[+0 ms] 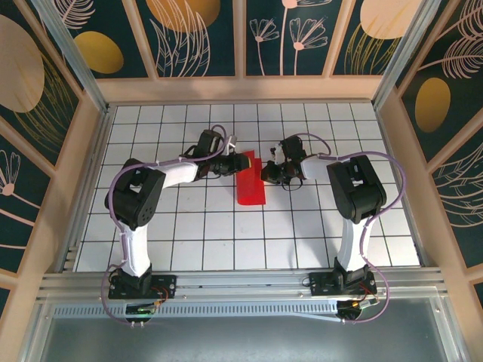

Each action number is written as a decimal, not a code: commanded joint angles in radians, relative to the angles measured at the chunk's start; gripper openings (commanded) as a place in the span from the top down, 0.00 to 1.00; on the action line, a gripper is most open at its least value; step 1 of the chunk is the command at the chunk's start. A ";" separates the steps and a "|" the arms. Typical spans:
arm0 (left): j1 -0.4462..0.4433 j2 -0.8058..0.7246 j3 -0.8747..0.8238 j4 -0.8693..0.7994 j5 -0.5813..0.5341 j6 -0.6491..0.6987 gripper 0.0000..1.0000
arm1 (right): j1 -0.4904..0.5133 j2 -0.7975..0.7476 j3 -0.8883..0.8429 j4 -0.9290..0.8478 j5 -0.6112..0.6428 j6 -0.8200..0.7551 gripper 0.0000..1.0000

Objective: Fold a paper plane with a square sheet of paper (fold left side to right side)
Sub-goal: First fold in half a square sheet of paper at the center of the table.

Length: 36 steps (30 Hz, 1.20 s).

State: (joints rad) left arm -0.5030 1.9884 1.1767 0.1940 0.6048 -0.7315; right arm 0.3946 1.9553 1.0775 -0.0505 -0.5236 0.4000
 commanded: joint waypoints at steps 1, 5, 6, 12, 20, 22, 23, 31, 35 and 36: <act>-0.009 0.016 0.028 -0.036 -0.019 0.020 0.76 | 0.015 -0.006 -0.030 -0.033 0.011 0.011 1.00; -0.011 0.021 0.029 -0.045 -0.030 0.024 0.84 | 0.015 -0.024 -0.033 -0.018 0.014 0.016 1.00; -0.010 0.022 0.029 -0.047 -0.033 0.024 0.86 | 0.016 -0.032 -0.037 -0.013 0.018 0.015 1.00; -0.015 0.028 0.032 -0.054 -0.044 0.027 0.94 | 0.001 -0.102 -0.057 0.022 0.021 0.022 0.95; -0.020 0.030 0.036 -0.051 -0.046 0.025 0.95 | -0.079 -0.208 -0.148 0.162 -0.137 0.059 0.69; -0.020 0.029 0.036 -0.051 -0.048 0.024 0.96 | -0.092 -0.219 -0.177 0.224 -0.207 0.095 0.63; -0.020 0.029 0.036 -0.050 -0.047 0.023 0.96 | -0.095 -0.219 -0.188 0.260 -0.244 0.115 0.60; -0.022 0.028 0.038 -0.047 -0.050 0.019 0.97 | -0.062 -0.179 -0.204 0.350 -0.327 0.200 0.54; -0.023 0.026 0.037 -0.046 -0.051 0.020 0.97 | -0.042 -0.153 -0.202 0.351 -0.314 0.209 0.54; -0.022 0.026 0.038 -0.048 -0.051 0.020 0.97 | -0.038 -0.147 -0.200 0.355 -0.314 0.209 0.54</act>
State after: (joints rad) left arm -0.5186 2.0029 1.1908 0.1528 0.5629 -0.7155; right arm 0.3428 1.7782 0.8780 0.2684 -0.8146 0.5880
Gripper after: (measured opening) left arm 0.044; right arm 0.457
